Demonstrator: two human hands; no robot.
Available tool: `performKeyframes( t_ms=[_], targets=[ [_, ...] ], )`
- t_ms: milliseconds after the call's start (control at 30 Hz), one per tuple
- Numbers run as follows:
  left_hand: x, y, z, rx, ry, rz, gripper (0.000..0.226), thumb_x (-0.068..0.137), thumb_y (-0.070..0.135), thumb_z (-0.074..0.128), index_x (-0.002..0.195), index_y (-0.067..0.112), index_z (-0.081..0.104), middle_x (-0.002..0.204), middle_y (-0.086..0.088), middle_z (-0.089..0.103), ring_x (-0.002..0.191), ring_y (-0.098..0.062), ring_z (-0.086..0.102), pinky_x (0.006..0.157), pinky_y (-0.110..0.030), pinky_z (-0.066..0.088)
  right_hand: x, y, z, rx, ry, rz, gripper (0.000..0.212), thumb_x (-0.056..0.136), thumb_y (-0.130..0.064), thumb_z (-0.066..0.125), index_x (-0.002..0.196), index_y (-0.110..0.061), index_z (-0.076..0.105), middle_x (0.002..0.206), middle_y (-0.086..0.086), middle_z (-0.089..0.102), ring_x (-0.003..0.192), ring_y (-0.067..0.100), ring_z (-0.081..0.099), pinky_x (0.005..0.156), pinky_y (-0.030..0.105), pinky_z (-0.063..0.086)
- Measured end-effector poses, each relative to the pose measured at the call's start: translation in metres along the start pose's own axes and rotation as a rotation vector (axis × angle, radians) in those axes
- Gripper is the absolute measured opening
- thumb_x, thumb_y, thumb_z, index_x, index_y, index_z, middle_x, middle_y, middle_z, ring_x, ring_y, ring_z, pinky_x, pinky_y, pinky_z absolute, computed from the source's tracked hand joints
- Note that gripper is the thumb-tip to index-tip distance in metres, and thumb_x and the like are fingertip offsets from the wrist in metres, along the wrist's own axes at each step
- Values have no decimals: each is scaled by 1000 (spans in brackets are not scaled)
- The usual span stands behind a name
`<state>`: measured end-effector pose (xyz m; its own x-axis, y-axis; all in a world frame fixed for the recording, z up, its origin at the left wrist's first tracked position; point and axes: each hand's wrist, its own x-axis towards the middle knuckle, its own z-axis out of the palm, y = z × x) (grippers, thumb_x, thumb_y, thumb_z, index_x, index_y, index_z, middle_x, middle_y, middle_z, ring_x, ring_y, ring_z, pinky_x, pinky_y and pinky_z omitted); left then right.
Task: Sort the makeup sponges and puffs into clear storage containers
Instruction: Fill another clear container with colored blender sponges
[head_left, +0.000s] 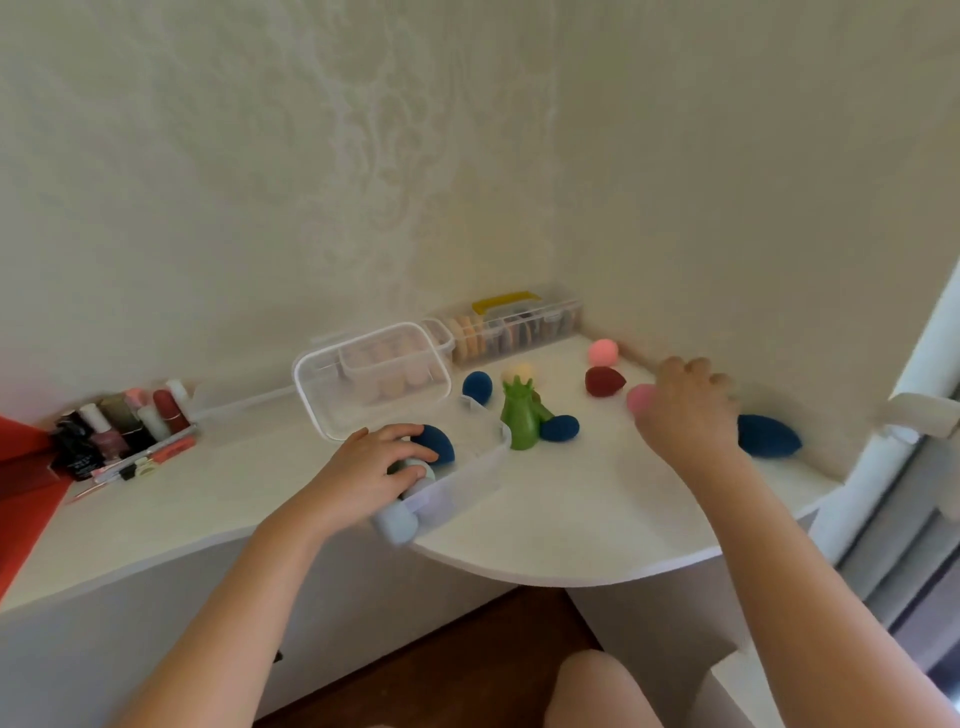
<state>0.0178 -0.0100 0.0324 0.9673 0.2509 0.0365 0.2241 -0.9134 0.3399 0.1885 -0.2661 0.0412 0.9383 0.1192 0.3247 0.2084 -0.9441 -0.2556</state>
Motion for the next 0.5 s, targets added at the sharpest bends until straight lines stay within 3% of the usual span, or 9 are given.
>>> performKeyframes(
  t_ms=[100,233,367,500],
  targets=[
    [1,-2,2,-14,-2,1,28,95,27,50,120,34,61,147,13,35,130,-20,34,111,-31,23,-2,29,5,-157,-77,176,30,87,-11,47,117,-5,45,123,17,45,112,37,46,93,40,37],
    [4,-5,1,-30,-8,7,27,95,26,51,118,34,63,147,13,36,131,-20,34,112,-37,26,-2,52,11,-137,-154,239,34,90,-10,43,124,-7,44,136,16,36,119,38,40,98,41,37],
    [4,-6,2,-38,0,13,27,94,26,51,117,34,63,146,12,37,132,-19,34,112,-37,26,3,61,3,-181,-173,204,35,92,-9,43,126,-1,47,132,21,45,120,37,44,96,36,40],
    [4,-6,4,-37,1,14,27,94,26,52,116,36,63,146,13,38,131,-19,35,112,-38,27,4,47,-17,-146,-142,85,24,91,-10,44,111,-4,57,115,13,61,108,29,56,90,30,40]
  ],
)
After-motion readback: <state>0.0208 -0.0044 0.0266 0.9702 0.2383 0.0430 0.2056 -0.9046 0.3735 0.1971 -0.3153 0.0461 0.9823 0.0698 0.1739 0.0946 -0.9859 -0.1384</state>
